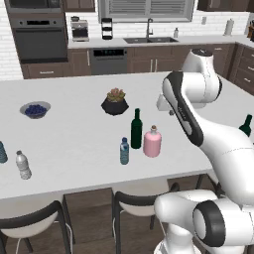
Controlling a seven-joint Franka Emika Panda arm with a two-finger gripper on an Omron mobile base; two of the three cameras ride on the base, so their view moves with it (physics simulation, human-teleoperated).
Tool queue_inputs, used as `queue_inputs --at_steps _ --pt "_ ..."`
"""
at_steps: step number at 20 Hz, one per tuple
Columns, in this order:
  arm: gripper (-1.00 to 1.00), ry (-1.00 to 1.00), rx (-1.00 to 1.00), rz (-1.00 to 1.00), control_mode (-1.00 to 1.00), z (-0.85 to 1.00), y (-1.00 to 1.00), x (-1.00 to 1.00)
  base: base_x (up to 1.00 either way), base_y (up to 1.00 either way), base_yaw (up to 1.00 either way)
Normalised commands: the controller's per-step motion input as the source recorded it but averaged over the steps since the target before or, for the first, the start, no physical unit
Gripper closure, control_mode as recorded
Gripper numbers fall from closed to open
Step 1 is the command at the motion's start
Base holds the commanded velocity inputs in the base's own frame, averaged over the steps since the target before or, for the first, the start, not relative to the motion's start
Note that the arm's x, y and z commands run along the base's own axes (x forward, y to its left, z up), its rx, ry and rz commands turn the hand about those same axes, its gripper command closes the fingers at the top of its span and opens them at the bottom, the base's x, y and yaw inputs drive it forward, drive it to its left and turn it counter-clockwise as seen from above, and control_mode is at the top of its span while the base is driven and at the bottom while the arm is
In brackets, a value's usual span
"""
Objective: Move the plastic bottles in the middle to the plastics group, and the glass bottles in the middle to the glass group.
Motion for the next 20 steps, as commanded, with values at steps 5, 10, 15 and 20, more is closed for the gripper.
queue_inputs --at_steps 5,10,15,20 --pt "-1.0 0.1 -0.04 0.03 -1.0 -0.08 0.22 -0.08 0.0 0.0 0.0" --pt "-1.0 0.06 -0.06 0.11 -1.0 -0.45 0.12 0.09 0.0 0.0 0.0" --pt "-1.0 -0.05 -0.02 0.15 -1.0 -0.41 0.0 0.6 0.0 0.0 0.0" --pt "-1.0 0.01 -0.03 0.11 -1.0 -0.17 -0.02 0.84 0.0 0.0 0.0"
